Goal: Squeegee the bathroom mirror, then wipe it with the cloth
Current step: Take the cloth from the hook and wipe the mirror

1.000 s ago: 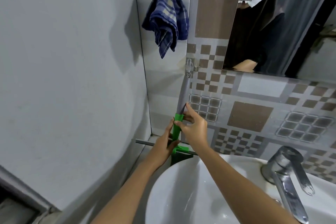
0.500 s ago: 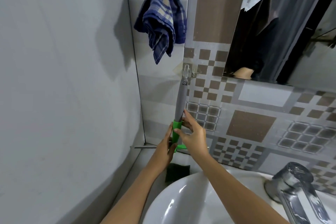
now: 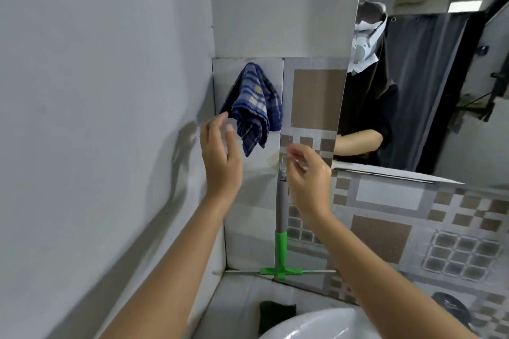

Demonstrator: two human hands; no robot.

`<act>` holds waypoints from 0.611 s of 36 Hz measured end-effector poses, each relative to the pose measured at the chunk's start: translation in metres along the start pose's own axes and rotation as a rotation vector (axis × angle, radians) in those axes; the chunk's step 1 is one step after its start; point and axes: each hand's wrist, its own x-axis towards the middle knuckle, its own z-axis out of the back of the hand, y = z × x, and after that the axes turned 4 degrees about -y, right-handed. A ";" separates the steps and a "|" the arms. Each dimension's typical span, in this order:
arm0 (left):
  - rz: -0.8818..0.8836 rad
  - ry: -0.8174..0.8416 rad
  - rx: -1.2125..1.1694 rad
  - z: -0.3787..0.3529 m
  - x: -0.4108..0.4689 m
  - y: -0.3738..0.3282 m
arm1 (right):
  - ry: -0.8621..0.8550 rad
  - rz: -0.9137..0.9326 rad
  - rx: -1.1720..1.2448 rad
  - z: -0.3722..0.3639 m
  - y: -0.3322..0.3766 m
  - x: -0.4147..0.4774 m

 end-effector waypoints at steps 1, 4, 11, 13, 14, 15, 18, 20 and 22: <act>-0.036 0.000 0.003 -0.003 0.020 -0.008 | -0.012 0.017 -0.002 -0.003 0.010 0.015; -0.095 0.142 0.099 -0.012 0.068 -0.020 | -0.002 0.047 -0.055 -0.013 0.032 0.056; -0.179 0.554 0.190 -0.014 0.115 -0.017 | 0.136 0.002 -0.163 -0.033 0.048 0.104; -0.208 0.584 0.192 -0.012 0.117 -0.017 | 0.161 -0.019 -0.140 -0.035 0.050 0.107; -0.218 0.604 0.199 -0.013 0.118 -0.018 | 0.151 -0.025 -0.128 -0.035 0.051 0.109; -0.223 0.621 0.208 -0.013 0.118 -0.019 | 0.131 -0.023 -0.122 -0.033 0.052 0.112; -0.238 0.653 0.221 -0.019 0.121 -0.022 | 0.093 0.042 -0.134 -0.022 0.062 0.123; -0.248 0.671 0.237 -0.021 0.122 -0.029 | 0.089 0.122 -0.158 -0.015 0.074 0.133; -0.273 0.691 0.221 -0.022 0.123 -0.038 | 0.075 0.199 -0.195 -0.006 0.088 0.144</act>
